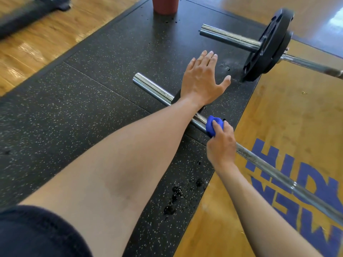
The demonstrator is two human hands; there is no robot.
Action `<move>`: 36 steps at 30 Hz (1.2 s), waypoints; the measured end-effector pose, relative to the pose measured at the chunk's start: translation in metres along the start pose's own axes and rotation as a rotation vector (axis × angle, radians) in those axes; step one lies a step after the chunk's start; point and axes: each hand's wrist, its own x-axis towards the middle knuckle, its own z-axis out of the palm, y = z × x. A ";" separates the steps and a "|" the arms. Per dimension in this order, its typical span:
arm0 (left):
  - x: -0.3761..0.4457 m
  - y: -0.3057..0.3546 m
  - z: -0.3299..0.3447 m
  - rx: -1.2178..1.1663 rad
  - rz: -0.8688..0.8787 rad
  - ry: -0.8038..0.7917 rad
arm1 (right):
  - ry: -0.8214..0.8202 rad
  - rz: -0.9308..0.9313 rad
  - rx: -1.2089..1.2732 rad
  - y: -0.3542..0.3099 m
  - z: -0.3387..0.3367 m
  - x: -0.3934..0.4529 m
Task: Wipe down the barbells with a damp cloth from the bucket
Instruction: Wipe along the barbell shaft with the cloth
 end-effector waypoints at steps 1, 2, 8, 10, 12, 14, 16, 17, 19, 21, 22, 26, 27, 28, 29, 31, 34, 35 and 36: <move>-0.002 0.000 0.000 0.020 0.003 0.003 | -0.014 0.038 0.009 -0.001 -0.002 0.014; -0.004 -0.001 0.000 0.038 0.006 0.003 | -0.013 0.070 0.019 -0.002 -0.003 0.021; -0.029 -0.010 -0.004 0.090 0.029 0.031 | 0.046 -0.083 -0.058 -0.003 0.005 -0.039; -0.037 -0.015 -0.008 0.104 0.043 0.024 | -0.010 -0.021 -0.015 -0.002 -0.002 -0.017; -0.046 -0.019 -0.010 0.133 0.038 0.025 | -0.050 0.085 0.048 -0.006 -0.005 0.003; -0.055 -0.023 -0.012 0.126 0.051 0.023 | -0.029 0.070 0.009 -0.014 -0.001 -0.016; -0.066 -0.026 -0.015 0.138 0.064 0.044 | 0.019 -0.071 -0.060 -0.013 0.011 -0.050; -0.072 -0.028 -0.016 0.151 0.072 0.049 | 0.036 -0.123 -0.068 -0.010 0.015 -0.062; -0.085 -0.035 -0.019 0.157 0.091 0.050 | 0.054 -0.155 -0.072 -0.006 0.014 -0.058; -0.102 -0.040 -0.022 0.151 0.091 0.059 | 0.026 -0.068 -0.026 -0.008 0.004 -0.037; -0.111 -0.042 -0.023 0.152 0.089 0.071 | 0.024 -0.011 0.014 -0.010 0.002 -0.028; -0.149 -0.056 -0.029 0.097 0.096 0.113 | 0.095 -0.031 0.013 -0.024 0.010 -0.069; -0.162 -0.059 -0.031 0.081 0.092 0.125 | 0.101 -0.079 -0.012 -0.023 0.012 -0.083; -0.175 -0.063 -0.032 0.063 0.090 0.142 | 0.098 -0.117 -0.027 -0.022 0.012 -0.090; -0.188 -0.067 -0.034 0.043 0.092 0.161 | 0.080 -0.132 -0.029 -0.022 0.010 -0.091; -0.215 -0.074 -0.036 0.007 0.097 0.191 | 0.015 -0.072 -0.012 -0.025 0.003 -0.081; -0.254 -0.087 -0.037 -0.039 0.088 0.226 | 0.019 -0.028 0.017 -0.034 0.004 -0.093; -0.265 -0.092 -0.037 -0.061 0.083 0.226 | 0.045 -0.065 0.017 -0.035 0.008 -0.109; -0.278 -0.095 -0.037 -0.085 0.074 0.217 | 0.061 -0.096 0.004 -0.035 0.012 -0.130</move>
